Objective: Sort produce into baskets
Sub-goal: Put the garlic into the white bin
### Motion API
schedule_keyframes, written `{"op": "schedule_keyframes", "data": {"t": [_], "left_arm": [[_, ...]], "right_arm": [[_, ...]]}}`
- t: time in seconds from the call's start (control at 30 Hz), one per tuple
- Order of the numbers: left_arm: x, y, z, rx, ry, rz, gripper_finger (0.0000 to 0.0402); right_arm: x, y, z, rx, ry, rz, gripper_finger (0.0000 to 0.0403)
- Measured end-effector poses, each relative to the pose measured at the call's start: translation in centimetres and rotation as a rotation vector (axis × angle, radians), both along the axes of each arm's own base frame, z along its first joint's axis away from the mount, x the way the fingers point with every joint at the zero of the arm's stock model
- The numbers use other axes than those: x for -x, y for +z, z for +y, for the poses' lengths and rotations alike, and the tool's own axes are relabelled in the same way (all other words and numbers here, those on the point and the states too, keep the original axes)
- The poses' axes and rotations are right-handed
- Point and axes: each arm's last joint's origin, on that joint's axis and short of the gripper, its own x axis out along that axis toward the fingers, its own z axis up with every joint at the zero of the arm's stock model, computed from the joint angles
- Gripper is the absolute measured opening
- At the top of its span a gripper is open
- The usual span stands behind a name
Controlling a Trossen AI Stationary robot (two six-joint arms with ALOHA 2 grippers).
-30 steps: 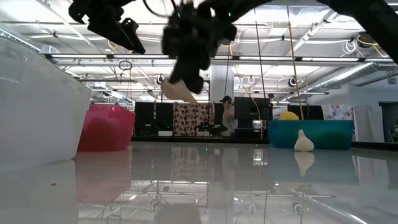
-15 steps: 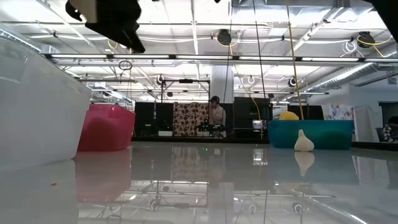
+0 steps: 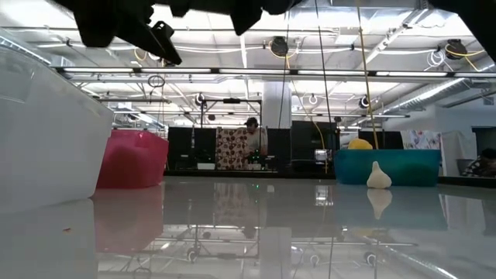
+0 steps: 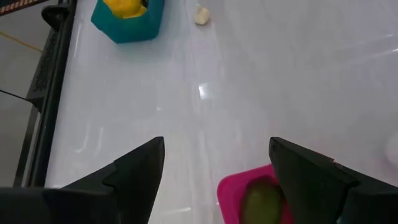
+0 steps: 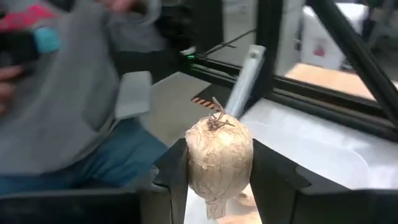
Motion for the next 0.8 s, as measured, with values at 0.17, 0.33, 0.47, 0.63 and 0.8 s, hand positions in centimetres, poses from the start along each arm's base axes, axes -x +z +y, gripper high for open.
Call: {"op": "schedule_keyframes", "data": {"t": [0.17, 0.33, 0.47, 0.63, 0.8], "left_arm": [[0.1, -0.1, -0.1, 0.017, -0.006, 0.009, 0.0296], [0.1, -0.1, -0.1, 0.028, 0.004, 0.018, 0.0296], [0.1, -0.1, -0.1, 0.027, 0.004, 0.018, 0.0296], [0.1, -0.1, -0.1, 0.027, 0.004, 0.019, 0.0296], [0.1, -0.1, -0.1, 0.026, 0.004, 0.017, 0.0296]], "right_arm": [[-0.2, -0.9, -0.4, -0.004, -0.199, 0.103, 0.0153], [-0.2, -1.2, -0.6, -0.011, -0.248, 0.149, 0.0197], [0.1, -1.3, -0.7, -0.031, -0.266, 0.232, 0.023], [1.1, -1.1, -1.4, -0.095, -0.293, 0.511, 0.0249], [2.8, 0.2, -2.3, -0.07, -0.341, 0.765, 0.0244]]}}
